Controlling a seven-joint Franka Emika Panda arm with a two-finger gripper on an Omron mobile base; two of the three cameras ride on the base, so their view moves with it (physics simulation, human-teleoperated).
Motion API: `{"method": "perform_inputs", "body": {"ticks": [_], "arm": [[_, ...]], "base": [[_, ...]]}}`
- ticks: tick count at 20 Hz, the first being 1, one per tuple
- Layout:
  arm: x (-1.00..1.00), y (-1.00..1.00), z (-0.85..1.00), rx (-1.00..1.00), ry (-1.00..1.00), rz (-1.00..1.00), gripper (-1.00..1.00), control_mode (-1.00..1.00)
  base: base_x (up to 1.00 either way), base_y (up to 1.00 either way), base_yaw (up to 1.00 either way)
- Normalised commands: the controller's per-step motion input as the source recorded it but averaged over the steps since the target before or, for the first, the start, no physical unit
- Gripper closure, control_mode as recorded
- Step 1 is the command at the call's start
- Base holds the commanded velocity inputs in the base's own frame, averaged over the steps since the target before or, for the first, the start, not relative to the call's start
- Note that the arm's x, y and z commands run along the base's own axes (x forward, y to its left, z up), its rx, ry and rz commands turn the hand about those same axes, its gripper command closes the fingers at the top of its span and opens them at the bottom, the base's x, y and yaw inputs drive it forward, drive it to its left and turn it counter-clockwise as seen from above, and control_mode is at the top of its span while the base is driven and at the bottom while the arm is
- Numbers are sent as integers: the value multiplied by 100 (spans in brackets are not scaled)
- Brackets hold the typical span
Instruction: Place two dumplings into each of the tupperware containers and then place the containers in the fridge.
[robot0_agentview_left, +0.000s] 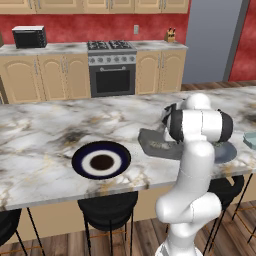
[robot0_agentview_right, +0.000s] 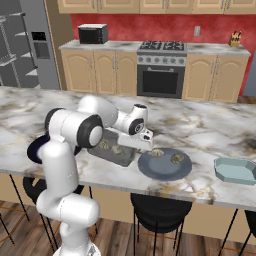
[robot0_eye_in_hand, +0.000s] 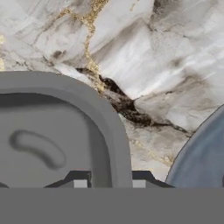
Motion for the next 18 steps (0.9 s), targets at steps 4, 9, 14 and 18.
{"method": "perform_inputs", "body": {"ticks": [4,9,14,18], "arm": [[-20,15,74,0,0,-4,100,-100],[0,86,100,-3,0,-12,100,-100],[-41,93,100,-6,1,-34,100,-100],[-46,81,97,-1,0,-60,100,-100]], "base": [[0,0,0],[0,0,0],[0,0,0],[0,0,0]]}}
